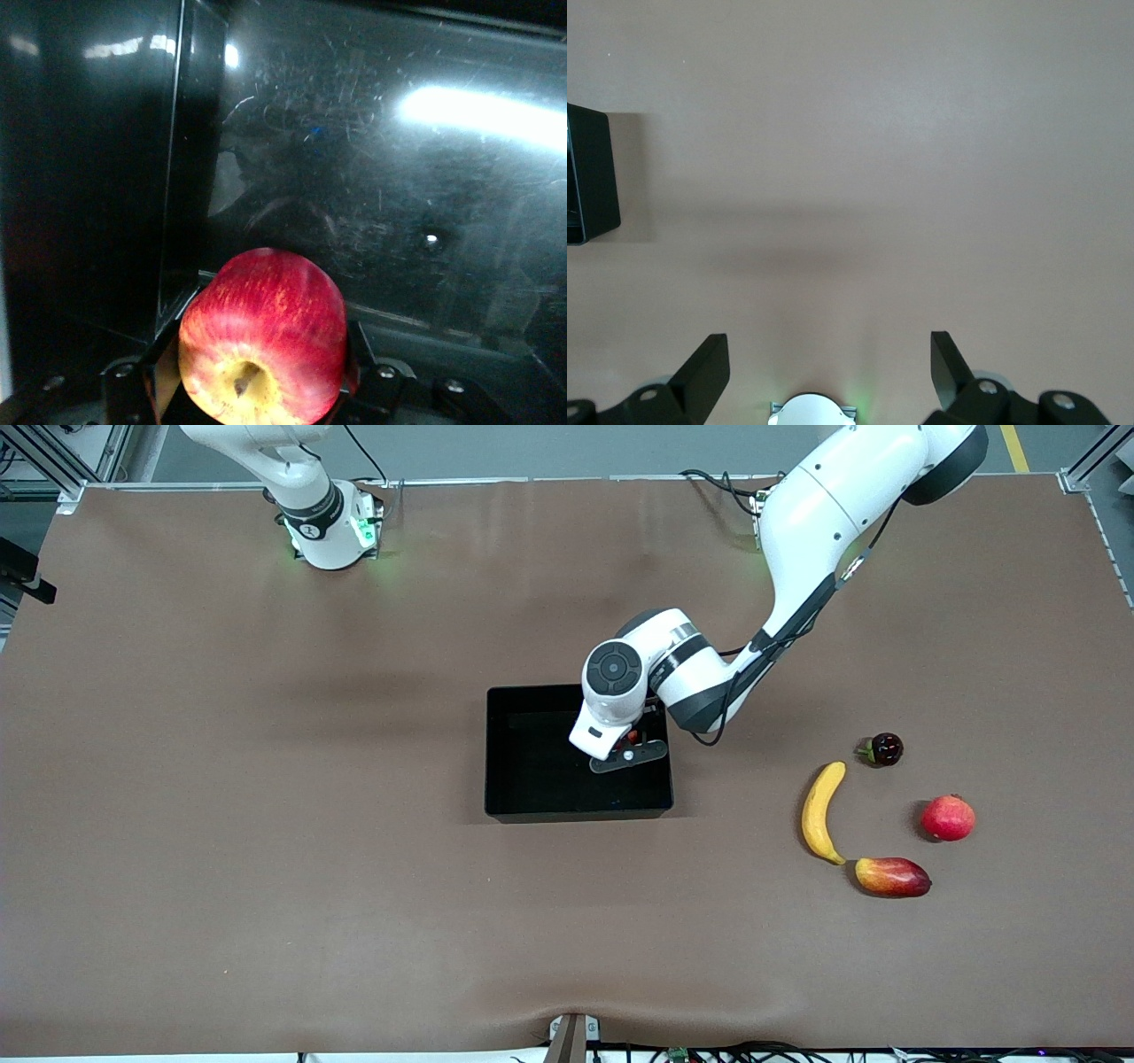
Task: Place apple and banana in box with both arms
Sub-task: 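Lower the apple into the black box and open the left gripper, then move the left gripper back over the yellow banana, then lower the left gripper and close it on the banana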
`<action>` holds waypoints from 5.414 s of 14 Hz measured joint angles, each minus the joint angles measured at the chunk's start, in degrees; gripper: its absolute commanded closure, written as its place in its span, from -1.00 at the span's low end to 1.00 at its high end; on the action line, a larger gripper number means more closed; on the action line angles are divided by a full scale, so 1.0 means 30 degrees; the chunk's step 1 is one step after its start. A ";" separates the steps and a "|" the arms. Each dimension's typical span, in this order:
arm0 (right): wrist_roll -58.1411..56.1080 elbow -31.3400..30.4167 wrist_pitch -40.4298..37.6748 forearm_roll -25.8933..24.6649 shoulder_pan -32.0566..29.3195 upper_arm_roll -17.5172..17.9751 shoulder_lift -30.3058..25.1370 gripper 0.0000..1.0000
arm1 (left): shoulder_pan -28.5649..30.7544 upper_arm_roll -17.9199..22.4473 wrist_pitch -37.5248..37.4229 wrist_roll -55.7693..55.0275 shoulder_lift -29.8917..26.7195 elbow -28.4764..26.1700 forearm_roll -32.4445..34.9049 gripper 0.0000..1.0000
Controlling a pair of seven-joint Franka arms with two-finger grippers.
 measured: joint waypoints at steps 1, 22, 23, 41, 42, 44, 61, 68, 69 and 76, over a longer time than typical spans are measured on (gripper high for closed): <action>0.0000 0.0000 -0.0009 0.0000 0.0000 -0.0001 0.0000 -1.00 | -0.0023 -0.0001 0.0000 -0.0003 0.0112 0.0000 0.0000 -1.00; 0.0000 0.0000 -0.0035 -0.0014 -0.0166 -0.0073 0.0000 -1.00 | 0.6964 -0.0058 -0.6476 0.9191 -0.3367 0.5948 -0.1578 -1.00; 0.0000 0.0000 -0.0036 -0.0014 -0.0166 -0.0069 0.0000 -1.00 | 0.7221 -0.0034 -0.6477 0.9560 -0.3253 0.5851 -0.1583 -1.00; 0.0000 0.0000 -0.0069 -0.0014 -0.0166 -0.0071 0.0000 -1.00 | 0.7646 -0.0033 -0.4011 0.9037 -0.0455 0.4573 -0.1585 -1.00; 0.0000 0.0000 -0.0073 -0.0014 -0.0166 -0.0071 0.0000 -1.00 | 0.7647 -0.0026 -0.3592 0.8994 -0.0178 0.4479 -0.1585 -1.00; 0.0000 0.0000 -0.0076 -0.0014 -0.0166 -0.0070 0.0000 -1.00 | 0.7667 0.0039 -0.2188 0.8984 0.0226 0.3957 -0.1566 -1.00; 0.0000 0.0000 -0.0117 -0.0014 -0.0167 -0.0074 0.0000 -1.00 | 0.7747 0.1094 -0.0027 0.9709 0.1274 0.2406 0.0876 -1.00; 0.0000 0.0000 -0.0118 -0.0014 -0.0186 -0.0084 0.0000 -1.00 | 0.9779 0.1214 -0.1968 1.4819 0.0721 0.1479 0.1894 -1.00; 0.0000 0.0000 -0.0120 -0.0014 -0.0186 -0.0085 0.0000 -1.00 | 1.0039 0.1213 -0.1451 1.5017 0.0736 0.1060 0.1894 -1.00; 0.0000 0.0000 -0.0170 -0.0014 -0.0190 -0.0086 0.0001 -1.00 | 1.0172 0.1178 -0.0398 1.5095 0.0748 -0.0009 0.1895 1.00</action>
